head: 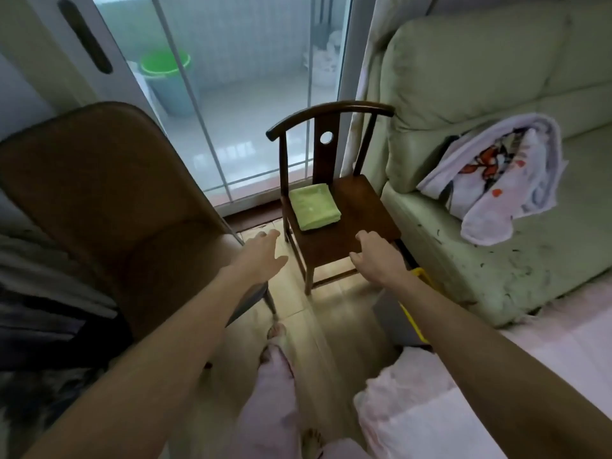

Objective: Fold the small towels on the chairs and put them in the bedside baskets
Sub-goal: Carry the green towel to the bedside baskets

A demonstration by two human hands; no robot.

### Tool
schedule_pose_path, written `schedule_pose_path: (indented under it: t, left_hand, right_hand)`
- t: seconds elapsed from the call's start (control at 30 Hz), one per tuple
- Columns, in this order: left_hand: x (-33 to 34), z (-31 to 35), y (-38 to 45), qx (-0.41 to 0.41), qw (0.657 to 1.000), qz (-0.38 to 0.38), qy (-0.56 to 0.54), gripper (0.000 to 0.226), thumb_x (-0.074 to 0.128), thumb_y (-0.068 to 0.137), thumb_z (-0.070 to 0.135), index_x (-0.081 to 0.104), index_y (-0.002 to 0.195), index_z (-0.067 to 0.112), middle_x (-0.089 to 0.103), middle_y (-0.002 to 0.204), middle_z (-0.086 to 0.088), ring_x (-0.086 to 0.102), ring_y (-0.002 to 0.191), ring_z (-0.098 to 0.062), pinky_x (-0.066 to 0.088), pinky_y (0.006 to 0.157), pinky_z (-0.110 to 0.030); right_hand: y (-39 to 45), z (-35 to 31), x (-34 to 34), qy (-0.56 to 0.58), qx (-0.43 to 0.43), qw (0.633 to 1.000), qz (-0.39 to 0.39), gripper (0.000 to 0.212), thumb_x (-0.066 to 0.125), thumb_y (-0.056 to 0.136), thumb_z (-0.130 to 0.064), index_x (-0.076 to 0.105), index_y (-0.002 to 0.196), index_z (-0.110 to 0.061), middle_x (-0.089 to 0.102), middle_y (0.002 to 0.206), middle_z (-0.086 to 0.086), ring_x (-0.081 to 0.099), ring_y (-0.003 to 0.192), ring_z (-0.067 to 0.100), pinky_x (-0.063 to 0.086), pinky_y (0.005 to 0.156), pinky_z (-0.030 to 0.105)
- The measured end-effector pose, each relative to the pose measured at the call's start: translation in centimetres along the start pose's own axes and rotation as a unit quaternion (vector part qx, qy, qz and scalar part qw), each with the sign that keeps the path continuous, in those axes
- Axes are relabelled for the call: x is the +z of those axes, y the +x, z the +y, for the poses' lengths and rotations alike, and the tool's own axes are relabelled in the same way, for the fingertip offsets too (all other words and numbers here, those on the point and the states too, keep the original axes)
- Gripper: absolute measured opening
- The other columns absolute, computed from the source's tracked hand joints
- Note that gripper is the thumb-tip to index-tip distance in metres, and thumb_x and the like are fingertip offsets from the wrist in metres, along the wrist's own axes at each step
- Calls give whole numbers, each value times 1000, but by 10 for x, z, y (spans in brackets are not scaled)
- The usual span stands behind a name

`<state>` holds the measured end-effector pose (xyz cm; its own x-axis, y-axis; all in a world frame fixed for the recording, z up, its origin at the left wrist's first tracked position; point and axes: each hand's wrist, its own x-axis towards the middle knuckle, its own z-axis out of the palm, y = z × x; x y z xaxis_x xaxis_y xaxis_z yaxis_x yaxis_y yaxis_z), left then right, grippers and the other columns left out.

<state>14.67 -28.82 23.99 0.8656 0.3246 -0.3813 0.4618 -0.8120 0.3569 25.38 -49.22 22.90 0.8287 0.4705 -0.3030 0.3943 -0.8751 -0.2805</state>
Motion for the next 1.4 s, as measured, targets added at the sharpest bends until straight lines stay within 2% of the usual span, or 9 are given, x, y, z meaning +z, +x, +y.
schedule_pose_path:
  t: [0.37, 0.57, 0.77, 0.93, 1.0, 1.13, 1.27, 1.33, 1.4]
  left_hand:
    - [33, -21, 281, -62, 987, -110, -97, 73, 55, 96, 37, 15, 153, 17, 26, 157, -8, 39, 136, -26, 41, 106, -39]
    - [108, -32, 400, -113, 968, -107, -199, 72, 56, 95, 38, 18, 152, 17, 34, 152, -6, 38, 137, -24, 35, 109, -40]
    - [166, -42, 471, -259, 881, -44, -394, 59, 53, 97, 37, 29, 145, 13, 51, 133, 0, 55, 119, -19, 49, 97, -38]
    - [190, -47, 494, -344, 828, -23, -442, 58, 51, 96, 46, 36, 140, 11, 53, 131, -4, 56, 117, -24, 48, 98, -42]
    - [191, -46, 495, -360, 821, -26, -443, 54, 53, 95, 47, 43, 134, 11, 57, 120, -1, 58, 109, -20, 49, 91, -37]
    - [176, -33, 481, -344, 822, -70, -448, 30, 58, 91, 51, 56, 103, 23, 60, 90, 10, 57, 80, -7, 42, 63, -23]
    - [142, -7, 454, -290, 849, -98, -432, 24, 59, 89, 52, 55, 92, 29, 62, 93, 9, 60, 86, -10, 42, 71, -28]
    - [119, 14, 437, -248, 865, -113, -422, 26, 57, 90, 52, 57, 94, 26, 62, 91, 10, 59, 85, -8, 38, 64, -23]
    - [97, 38, 417, -208, 876, -137, -413, 27, 57, 91, 51, 53, 103, 27, 60, 92, 13, 56, 82, -4, 38, 69, -23]
  right_hand:
    - [269, 21, 59, 61, 99, 989, -94, 51, 51, 98, -29, 33, 144, -15, 47, 138, 8, 53, 120, 27, 47, 98, 44]
    - [399, 56, 132, 115, 126, 977, -125, 55, 54, 96, -32, 31, 143, -14, 45, 138, 11, 51, 121, 30, 45, 96, 44]
    - [483, 79, 191, 255, 187, 941, -124, 72, 58, 94, -40, 22, 150, -12, 38, 148, 12, 45, 131, 31, 42, 105, 44]
    - [503, 85, 219, 308, 227, 916, -117, 75, 61, 90, -48, 26, 146, -12, 44, 143, 11, 51, 125, 31, 46, 101, 44]
    - [501, 88, 225, 369, 270, 878, -140, 76, 62, 89, -49, 28, 144, -11, 47, 141, 11, 54, 121, 31, 48, 100, 47]
    - [472, 95, 220, 512, 367, 748, -210, 66, 65, 83, -57, 56, 129, -10, 65, 121, 9, 64, 105, 29, 51, 96, 47]
    - [416, 100, 186, 589, 391, 685, -177, 75, 70, 73, -64, 58, 129, -14, 67, 117, 6, 65, 104, 27, 51, 95, 47]
    - [385, 102, 161, 617, 401, 664, -134, 73, 72, 74, -61, 59, 127, -12, 69, 113, 6, 67, 100, 24, 55, 86, 41]
    - [352, 104, 132, 625, 413, 659, -73, 69, 72, 76, -59, 59, 123, -10, 69, 111, 6, 68, 96, 22, 56, 75, 35]
